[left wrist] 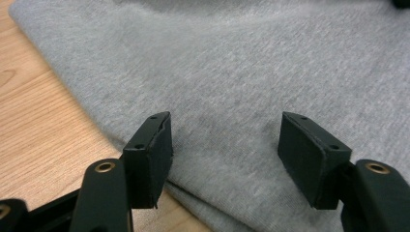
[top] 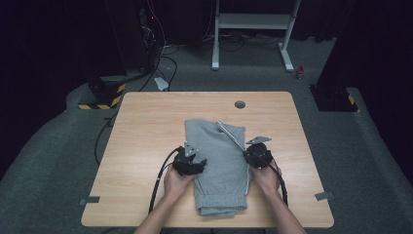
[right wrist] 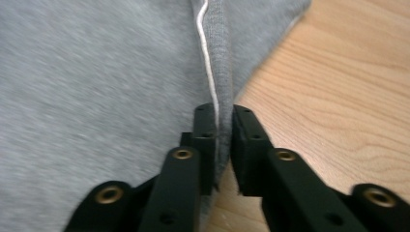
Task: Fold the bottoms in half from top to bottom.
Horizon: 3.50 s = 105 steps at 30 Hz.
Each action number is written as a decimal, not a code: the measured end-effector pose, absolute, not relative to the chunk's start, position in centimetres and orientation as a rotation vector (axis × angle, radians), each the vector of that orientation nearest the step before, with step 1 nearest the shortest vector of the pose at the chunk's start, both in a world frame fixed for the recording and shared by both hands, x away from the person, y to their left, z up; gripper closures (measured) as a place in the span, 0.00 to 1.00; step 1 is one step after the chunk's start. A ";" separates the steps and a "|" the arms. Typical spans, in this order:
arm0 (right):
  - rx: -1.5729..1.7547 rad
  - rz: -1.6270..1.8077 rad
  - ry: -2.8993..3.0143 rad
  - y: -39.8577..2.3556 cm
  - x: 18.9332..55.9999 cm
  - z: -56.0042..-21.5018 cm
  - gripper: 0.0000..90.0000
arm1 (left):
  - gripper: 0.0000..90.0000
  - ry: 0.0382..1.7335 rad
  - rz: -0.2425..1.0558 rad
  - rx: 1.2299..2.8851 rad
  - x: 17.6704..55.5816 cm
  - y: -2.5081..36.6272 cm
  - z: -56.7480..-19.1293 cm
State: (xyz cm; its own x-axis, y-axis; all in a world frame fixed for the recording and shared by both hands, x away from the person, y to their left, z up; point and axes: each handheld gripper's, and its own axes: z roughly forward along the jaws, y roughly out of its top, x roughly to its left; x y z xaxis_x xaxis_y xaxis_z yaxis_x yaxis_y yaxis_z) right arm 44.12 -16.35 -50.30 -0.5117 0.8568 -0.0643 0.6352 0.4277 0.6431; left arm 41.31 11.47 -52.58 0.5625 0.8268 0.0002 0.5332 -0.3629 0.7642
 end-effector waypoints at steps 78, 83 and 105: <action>1.271 0.936 2.240 -14.9 46.9 -47.4 0.96 | 0.38 1.179 0.540 2.006 42.3 13.1 -52.6; 1.382 0.838 2.302 -15.9 47.3 -49.9 0.83 | 0.37 1.171 0.535 2.014 42.3 13.1 -52.6; 1.254 0.792 2.338 -10.7 49.8 -48.2 0.96 | 0.37 1.168 0.545 2.014 42.2 13.0 -52.6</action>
